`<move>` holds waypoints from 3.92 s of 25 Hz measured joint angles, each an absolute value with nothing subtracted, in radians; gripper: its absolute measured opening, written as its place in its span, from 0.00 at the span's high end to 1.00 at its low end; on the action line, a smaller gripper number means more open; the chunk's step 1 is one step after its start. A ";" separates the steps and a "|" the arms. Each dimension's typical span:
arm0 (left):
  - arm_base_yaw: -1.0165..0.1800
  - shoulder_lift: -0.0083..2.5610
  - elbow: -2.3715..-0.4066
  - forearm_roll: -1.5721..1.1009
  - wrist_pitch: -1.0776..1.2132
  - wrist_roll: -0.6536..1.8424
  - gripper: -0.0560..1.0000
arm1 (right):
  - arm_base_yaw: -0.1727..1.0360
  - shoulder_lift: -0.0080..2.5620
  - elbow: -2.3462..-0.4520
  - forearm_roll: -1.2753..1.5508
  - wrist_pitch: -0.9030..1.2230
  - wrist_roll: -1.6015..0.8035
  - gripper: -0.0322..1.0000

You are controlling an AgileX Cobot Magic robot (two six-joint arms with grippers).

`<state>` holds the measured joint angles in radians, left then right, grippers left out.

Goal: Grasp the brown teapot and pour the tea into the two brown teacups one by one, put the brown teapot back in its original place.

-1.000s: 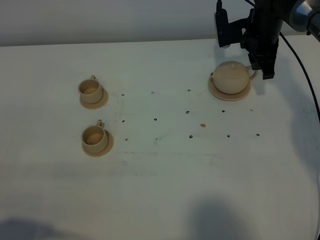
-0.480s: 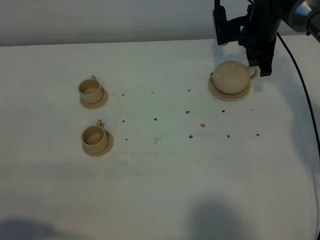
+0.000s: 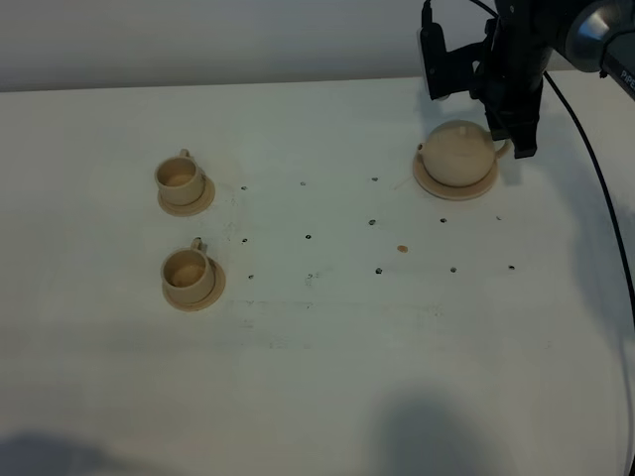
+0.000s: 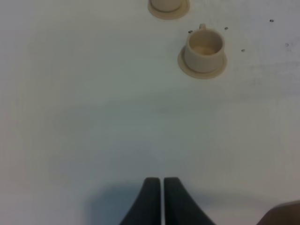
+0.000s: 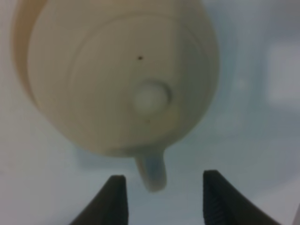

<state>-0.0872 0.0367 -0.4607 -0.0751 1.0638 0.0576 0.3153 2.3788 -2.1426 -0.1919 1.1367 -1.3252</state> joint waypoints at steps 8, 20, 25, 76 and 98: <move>-0.087 0.037 -0.461 -0.075 1.064 0.058 0.96 | 0.315 2.401 -2.143 -0.199 1.137 -1.328 0.59; -0.087 0.037 -0.461 -0.075 1.064 0.058 0.96 | 0.315 2.413 -2.143 -0.221 1.111 -1.328 0.59; -0.087 0.037 -0.461 -0.075 1.064 0.058 0.96 | 0.315 2.417 -2.143 -0.232 1.106 -1.328 0.59; -0.087 0.037 -0.461 -0.075 1.064 0.058 0.96 | 0.313 2.434 -2.182 -0.137 1.188 -1.317 0.86; -0.087 0.037 -0.461 -0.075 1.064 0.058 0.96 | 0.258 2.434 -2.288 0.000 1.230 -1.134 0.86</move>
